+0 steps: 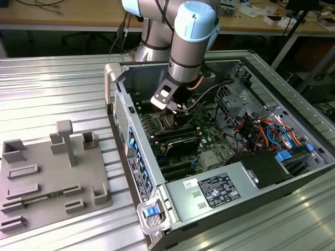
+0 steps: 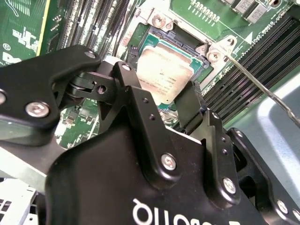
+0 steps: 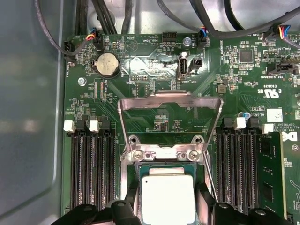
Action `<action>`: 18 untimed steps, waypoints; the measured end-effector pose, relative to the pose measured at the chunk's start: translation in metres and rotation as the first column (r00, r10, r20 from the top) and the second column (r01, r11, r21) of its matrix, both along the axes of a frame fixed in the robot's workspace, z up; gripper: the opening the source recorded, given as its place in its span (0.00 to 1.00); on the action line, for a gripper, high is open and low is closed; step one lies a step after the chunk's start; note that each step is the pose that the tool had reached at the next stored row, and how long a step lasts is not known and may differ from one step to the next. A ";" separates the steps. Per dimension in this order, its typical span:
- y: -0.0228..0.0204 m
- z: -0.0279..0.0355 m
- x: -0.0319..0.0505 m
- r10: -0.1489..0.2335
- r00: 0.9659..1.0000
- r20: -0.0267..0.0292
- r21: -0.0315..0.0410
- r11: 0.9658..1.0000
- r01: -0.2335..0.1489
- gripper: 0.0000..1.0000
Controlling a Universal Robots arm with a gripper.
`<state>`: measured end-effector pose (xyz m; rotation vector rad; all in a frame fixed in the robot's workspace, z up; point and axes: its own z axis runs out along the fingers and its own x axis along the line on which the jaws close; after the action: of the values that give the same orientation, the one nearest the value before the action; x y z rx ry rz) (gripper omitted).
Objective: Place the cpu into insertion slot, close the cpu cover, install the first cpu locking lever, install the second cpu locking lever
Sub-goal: 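Place the cpu into insertion slot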
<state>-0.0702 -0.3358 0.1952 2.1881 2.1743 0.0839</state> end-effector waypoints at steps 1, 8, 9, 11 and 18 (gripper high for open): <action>0.0000 -0.0001 0.0000 0.000 1.000 0.000 0.000 1.000 0.000 0.57; 0.0001 -0.0002 0.0000 0.000 1.000 0.000 0.000 1.000 0.000 0.64; 0.0001 -0.0001 0.0000 -0.001 1.000 0.000 0.000 1.000 0.001 0.64; 0.0001 0.0008 0.0001 -0.003 1.000 0.000 0.001 1.000 0.003 0.64; 0.0000 0.0014 0.0000 -0.003 1.000 0.000 0.000 1.000 0.003 0.57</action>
<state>-0.0702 -0.3358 0.1966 2.1919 2.1707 0.0843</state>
